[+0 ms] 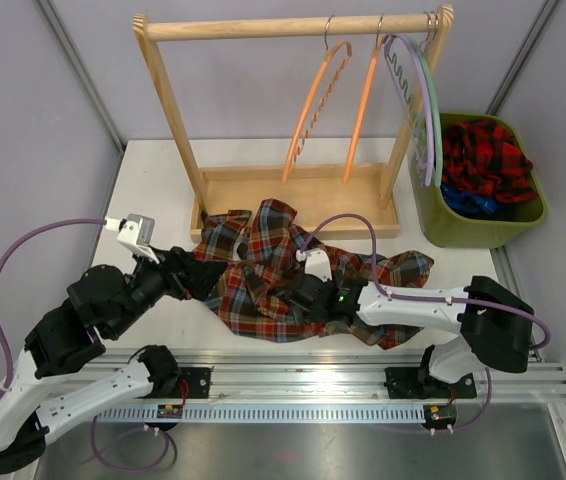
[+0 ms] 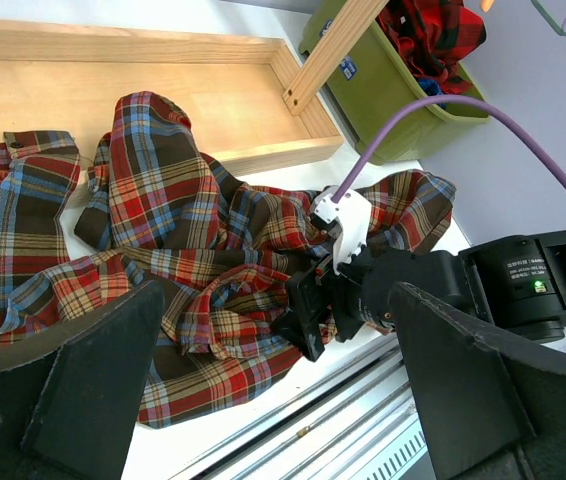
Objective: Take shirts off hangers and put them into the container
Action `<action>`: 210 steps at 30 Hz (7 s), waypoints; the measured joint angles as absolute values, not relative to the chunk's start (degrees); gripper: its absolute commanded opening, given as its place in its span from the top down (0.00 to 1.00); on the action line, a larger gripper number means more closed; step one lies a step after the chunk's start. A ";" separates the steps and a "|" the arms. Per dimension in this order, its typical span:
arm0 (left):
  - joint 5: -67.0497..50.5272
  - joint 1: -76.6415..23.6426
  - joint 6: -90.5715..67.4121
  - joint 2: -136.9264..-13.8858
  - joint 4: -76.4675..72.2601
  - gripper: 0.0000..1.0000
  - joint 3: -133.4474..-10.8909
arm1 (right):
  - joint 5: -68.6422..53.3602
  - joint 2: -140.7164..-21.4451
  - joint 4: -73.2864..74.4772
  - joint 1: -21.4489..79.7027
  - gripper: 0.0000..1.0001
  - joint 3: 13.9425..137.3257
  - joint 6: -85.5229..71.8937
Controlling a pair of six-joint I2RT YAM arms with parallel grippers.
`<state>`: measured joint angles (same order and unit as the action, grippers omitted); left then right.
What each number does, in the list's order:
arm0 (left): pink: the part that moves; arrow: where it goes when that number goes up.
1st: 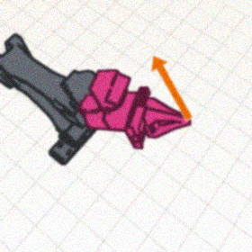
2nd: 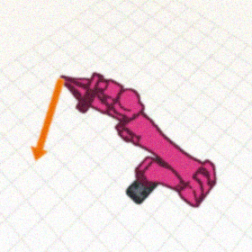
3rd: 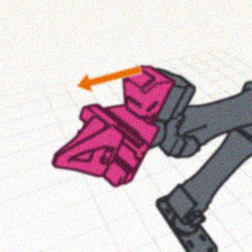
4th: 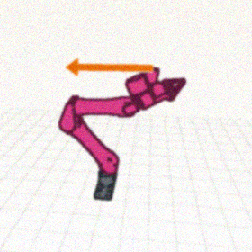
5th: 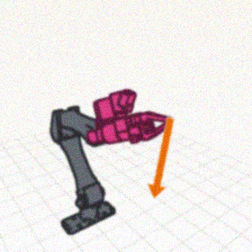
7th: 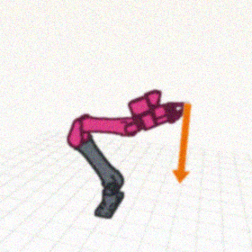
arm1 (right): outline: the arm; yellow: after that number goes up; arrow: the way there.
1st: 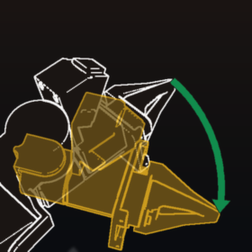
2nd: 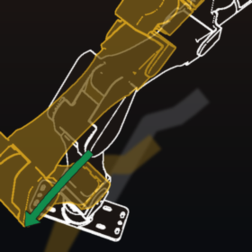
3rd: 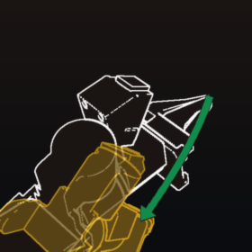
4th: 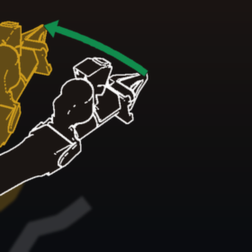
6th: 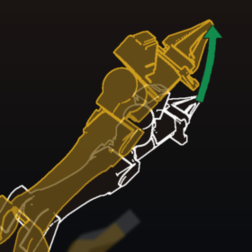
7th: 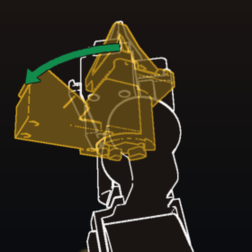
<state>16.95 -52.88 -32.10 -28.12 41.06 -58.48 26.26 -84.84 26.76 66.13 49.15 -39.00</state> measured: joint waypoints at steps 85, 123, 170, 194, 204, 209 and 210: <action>9.69 -52.93 -34.00 -36.91 38.85 0.01 -62.96 | 31.57 -69.01 43.07 -6.59 1.00 92.90 -17.30; 5.06 -52.23 -32.91 -49.63 36.03 0.01 -68.69 | 13.72 -124.73 -12.99 -15.35 1.00 159.83 -11.70; 1.87 -50.89 -34.96 -45.17 29.78 0.01 -63.57 | 10.81 -121.95 39.59 -11.70 0.04 122.41 -16.62; -0.49 -50.83 -36.07 -40.58 26.59 0.01 -56.38 | 9.28 -67.26 39.07 -5.65 0.01 81.49 -20.95; -2.44 -50.76 -36.12 -39.53 25.47 0.01 -54.83 | 7.20 -59.07 42.81 -5.63 0.01 68.12 -26.87; -2.44 -50.76 -36.32 -37.78 25.82 0.01 -53.80 | 5.06 -59.09 41.43 -5.56 0.00 59.77 -30.96; -2.44 -50.76 -36.34 -37.43 25.80 0.01 -53.74 | 4.84 -59.18 41.41 -5.43 0.01 58.19 -31.62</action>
<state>-2.44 -50.76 -36.34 -37.43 25.80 -53.74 4.84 -59.18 41.41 -5.43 58.19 -31.62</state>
